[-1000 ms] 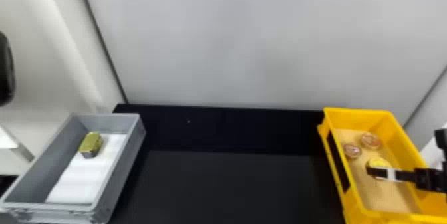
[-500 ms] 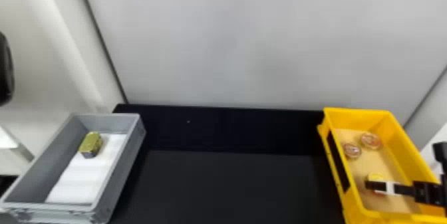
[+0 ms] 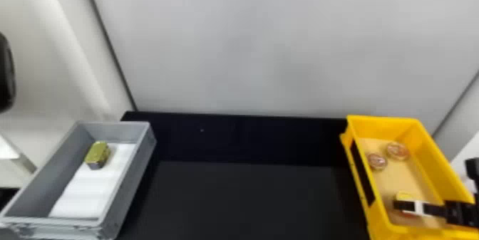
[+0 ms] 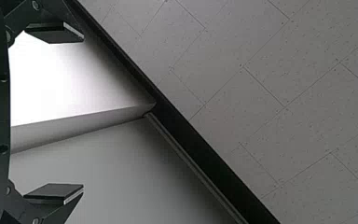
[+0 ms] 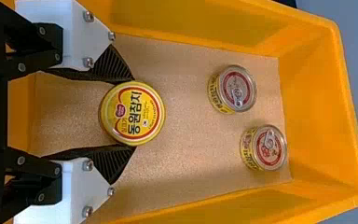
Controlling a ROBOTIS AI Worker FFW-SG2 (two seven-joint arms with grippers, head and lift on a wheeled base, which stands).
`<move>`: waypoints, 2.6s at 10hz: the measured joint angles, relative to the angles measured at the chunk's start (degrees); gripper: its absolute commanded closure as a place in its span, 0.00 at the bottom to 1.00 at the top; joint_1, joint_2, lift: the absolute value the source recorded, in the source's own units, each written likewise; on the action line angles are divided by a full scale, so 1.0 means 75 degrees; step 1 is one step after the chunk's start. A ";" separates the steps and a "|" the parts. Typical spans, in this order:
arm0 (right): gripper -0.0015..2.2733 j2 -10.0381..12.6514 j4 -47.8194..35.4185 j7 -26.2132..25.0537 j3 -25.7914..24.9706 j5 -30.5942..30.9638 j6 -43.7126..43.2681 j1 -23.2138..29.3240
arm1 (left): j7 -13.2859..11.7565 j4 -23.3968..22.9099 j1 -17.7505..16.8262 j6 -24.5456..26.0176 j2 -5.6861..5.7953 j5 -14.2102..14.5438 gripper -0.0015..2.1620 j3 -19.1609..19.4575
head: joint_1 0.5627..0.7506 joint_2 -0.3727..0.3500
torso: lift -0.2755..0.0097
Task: Pick up the round yellow can and place it in the yellow rectangular box
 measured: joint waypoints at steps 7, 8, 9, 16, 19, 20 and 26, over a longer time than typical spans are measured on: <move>0.02 -0.0021 -0.0156 -0.0013 0.0051 -0.0125 0.0005 -0.0004 | -0.0009 0.0000 0.0002 0.0003 -0.0010 -0.0003 0.07 0.0000 | 0.53 0.59 | 0.93; 0.02 -0.0025 -0.0415 -0.0041 0.0096 -0.0135 -0.0037 -0.0004 | -0.0014 -0.0001 0.0021 0.0004 -0.0006 -0.0003 0.07 0.0018 | 0.53 0.59 | 0.93; 0.02 -0.0027 -0.0822 -0.0098 0.0137 -0.0140 -0.0048 -0.0004 | -0.0017 -0.0007 0.0045 0.0007 0.0002 -0.0002 0.07 0.0035 | 0.53 0.59 | 0.93; 0.04 -0.0037 -0.6233 -0.2635 0.1069 0.0093 0.0092 -0.0581 | -0.0017 -0.0012 0.0204 0.0030 0.0024 -0.0002 0.07 0.0121 | 0.53 0.59 | 0.93; 0.04 0.0091 -0.8144 -0.3950 0.1904 0.1297 -0.1135 -0.1204 | -0.0017 0.0023 0.0193 0.0068 0.0005 -0.0003 0.07 0.0109 | 0.53 0.59 | 0.93; 0.04 0.0130 -0.8576 -0.4414 0.2122 0.1712 -0.1756 -0.1403 | -0.0013 0.0041 0.0186 0.0084 -0.0014 -0.0004 0.07 0.0104 | 0.53 0.59 | 0.93; 0.05 -0.0086 -1.0593 -0.6459 0.2724 0.2502 -0.4469 -0.1057 | -0.0014 -0.0022 0.0636 0.0180 -0.0169 -0.0026 0.07 0.0448 | 0.53 0.59 | 0.93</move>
